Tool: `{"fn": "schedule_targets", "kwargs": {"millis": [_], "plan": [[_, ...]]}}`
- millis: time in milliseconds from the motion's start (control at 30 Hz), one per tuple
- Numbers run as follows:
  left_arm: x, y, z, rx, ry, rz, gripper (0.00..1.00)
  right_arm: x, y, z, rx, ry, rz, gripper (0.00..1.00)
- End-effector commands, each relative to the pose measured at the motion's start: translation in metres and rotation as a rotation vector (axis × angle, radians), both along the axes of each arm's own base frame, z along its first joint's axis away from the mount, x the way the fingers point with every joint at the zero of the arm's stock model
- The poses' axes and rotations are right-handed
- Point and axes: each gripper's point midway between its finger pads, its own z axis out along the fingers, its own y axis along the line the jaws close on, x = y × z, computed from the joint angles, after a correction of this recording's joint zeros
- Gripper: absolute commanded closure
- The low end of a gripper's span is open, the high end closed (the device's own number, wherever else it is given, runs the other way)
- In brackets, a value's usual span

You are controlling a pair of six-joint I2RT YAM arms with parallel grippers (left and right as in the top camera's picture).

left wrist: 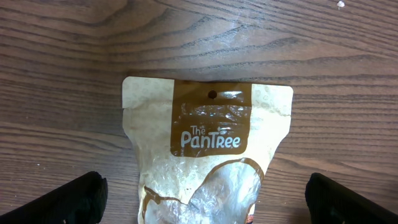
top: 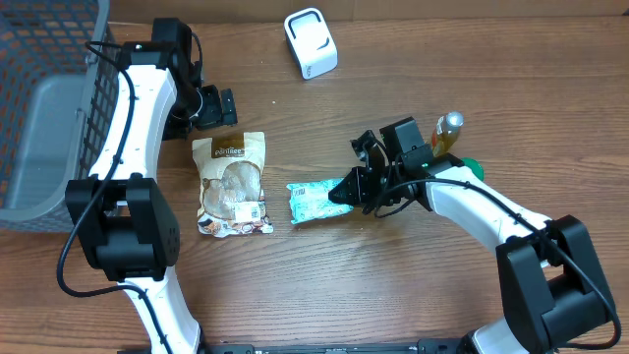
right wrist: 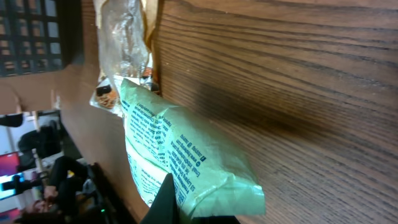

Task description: Scan the item barcode

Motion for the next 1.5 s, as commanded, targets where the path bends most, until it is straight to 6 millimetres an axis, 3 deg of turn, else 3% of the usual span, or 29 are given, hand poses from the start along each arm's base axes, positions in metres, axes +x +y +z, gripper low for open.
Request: {"fn": "schedule_targets", "kwargs": {"millis": [0, 1267, 1467], "plan": [[0.004, -0.001, 0.016, -0.014, -0.044, 0.000, 0.00, 0.002, 0.002, 0.002, -0.041, -0.050, 0.001, 0.96], [0.004, -0.001, 0.016, -0.014, -0.044, 0.000, 0.00, 0.007, 0.004, 0.000, -0.068, -0.090, -0.009, 0.96], [0.004, -0.001, 0.016, -0.014, -0.044, 0.000, 0.00, 0.024, 0.009, 0.012, -0.084, -0.149, -0.039, 0.96]]}}
